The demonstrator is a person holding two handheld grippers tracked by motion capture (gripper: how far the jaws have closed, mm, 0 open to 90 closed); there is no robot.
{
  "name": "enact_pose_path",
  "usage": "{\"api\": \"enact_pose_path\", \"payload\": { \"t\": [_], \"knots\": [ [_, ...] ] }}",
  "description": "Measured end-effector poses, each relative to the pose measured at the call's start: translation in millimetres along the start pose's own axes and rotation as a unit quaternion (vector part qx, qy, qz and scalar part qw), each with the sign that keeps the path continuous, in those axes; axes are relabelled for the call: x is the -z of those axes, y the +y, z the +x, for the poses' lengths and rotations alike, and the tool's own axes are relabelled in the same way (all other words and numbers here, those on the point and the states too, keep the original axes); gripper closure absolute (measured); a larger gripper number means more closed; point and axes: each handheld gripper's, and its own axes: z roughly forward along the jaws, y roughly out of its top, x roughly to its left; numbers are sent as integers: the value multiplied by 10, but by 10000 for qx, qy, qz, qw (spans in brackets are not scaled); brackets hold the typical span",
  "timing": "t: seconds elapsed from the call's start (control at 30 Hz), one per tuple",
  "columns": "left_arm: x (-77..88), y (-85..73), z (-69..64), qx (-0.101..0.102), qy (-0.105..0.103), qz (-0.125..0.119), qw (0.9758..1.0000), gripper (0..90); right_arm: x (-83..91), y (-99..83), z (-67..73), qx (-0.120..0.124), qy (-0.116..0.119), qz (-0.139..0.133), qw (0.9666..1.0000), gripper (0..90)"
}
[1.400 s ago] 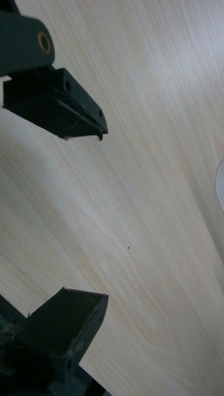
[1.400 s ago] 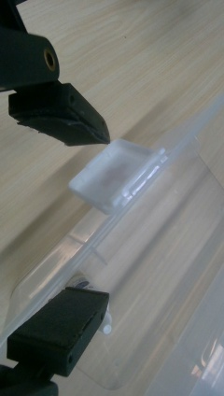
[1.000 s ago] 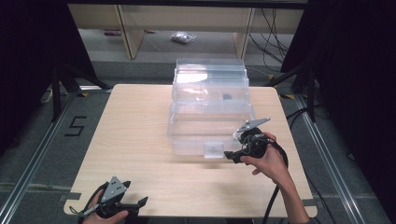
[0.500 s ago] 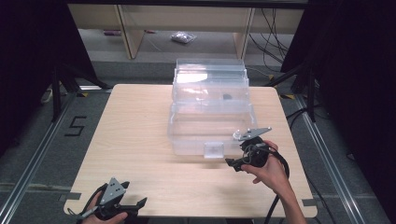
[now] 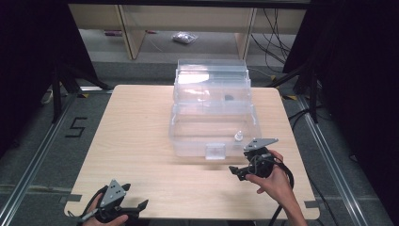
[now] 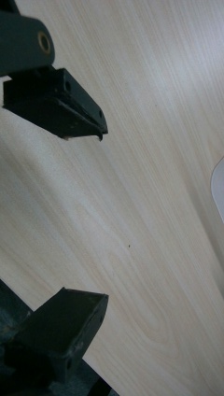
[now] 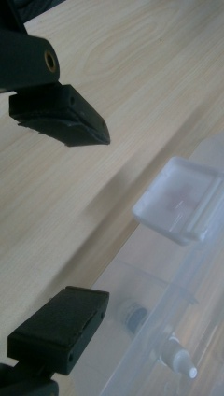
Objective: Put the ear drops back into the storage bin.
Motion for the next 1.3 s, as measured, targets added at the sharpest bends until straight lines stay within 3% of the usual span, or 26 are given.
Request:
{"api": "enact_pose_path", "payload": {
  "t": [0.03,0.1,0.17,0.27,0.33,0.43,0.47,0.5,0.57,0.63,0.67,0.7,0.73,0.77,0.8,0.83,0.87,0.9,1.0,1.03,1.07,1.1,1.17,1.3],
  "knots": [
    [0,-1,0,-7,-11,5,10000,152,8,-13,5,-113,21,10,9999,211],
    [-15,-5,-11,109,-5,-76,9999,152,10,-52,-19,-10,-26,-59,10000,210],
    [-22,-9,-19,169,-9,-116,9998,152,12,-80,-12,-65,-15,-109,9999,208],
    [-16,-8,-13,142,5,-98,9999,152,29,-112,14,-229,-6,-135,9996,207],
    [-7,-6,-5,78,2,-46,10000,152,22,-140,25,-189,-2,-186,9996,207],
    [-22,-8,-16,166,3,-113,9998,152,13,-182,43,-188,38,-205,9996,205],
    [-19,-7,-9,136,-2,-85,9999,152,-11,-200,45,-146,1,-327,9994,205],
    [-19,-7,-9,149,-10,-96,9998,152,4,-207,57,-235,46,-228,9995,205],
    [-22,-8,-17,182,-20,-118,9998,152,-5,-230,59,-175,39,-211,9996,204],
    [-12,-7,-2,101,7,-51,9999,152,-40,-263,88,-239,57,-355,9991,204],
    [-12,-7,-9,161,-24,-98,9998,152,-25,-269,85,-221,80,-240,9994,203],
    [-11,-7,-9,160,-18,-96,9998,152,-51,-286,104,-288,73,-374,9989,203],
    [-14,-7,-7,153,-29,-103,9998,152,-50,-296,85,-105,103,-321,9994,203],
    [-13,-7,-6,141,-38,-94,9998,152,-61,-312,93,-122,98,-378,9992,203],
    [-11,-5,-7,131,-31,-80,9999,152,-42,-320,111,-251,124,-266,9993,203],
    [-9,-5,-5,113,-36,-62,9999,152,-71,-344,114,-222,87,-416,9988,203],
    [-9,-6,-6,114,-35,-61,9999,152,-45,-349,112,-243,143,-251,9993,201],
    [-10,-7,-5,114,-29,-58,9999,152,-66,-373,95,-138,104,-360,9992,200],
    [-16,-7,-7,150,-17,-90,9998,152,-56,-399,92,-149,129,-305,9993,200],
    [-16,-7,-8,148,-21,-86,9999,152,-55,-424,130,-386,114,-341,9986,200],
    [-11,-6,-7,130,-43,-70,9999,152,-39,-432,101,-228,141,-294,9992,200],
    [-8,-6,-4,106,-47,-52,9999,152,-27,-447,134,-441,123,-239,9987,199],
    [-13,-6,-11,153,-46,-93,9998,152,-34,-469,100,-224,87,-366,9990,194],
    [-29,-11,-19,208,-53,-132,9997,152,-13,-509,123,-302,108,-336,9989,191]
  ]
}}
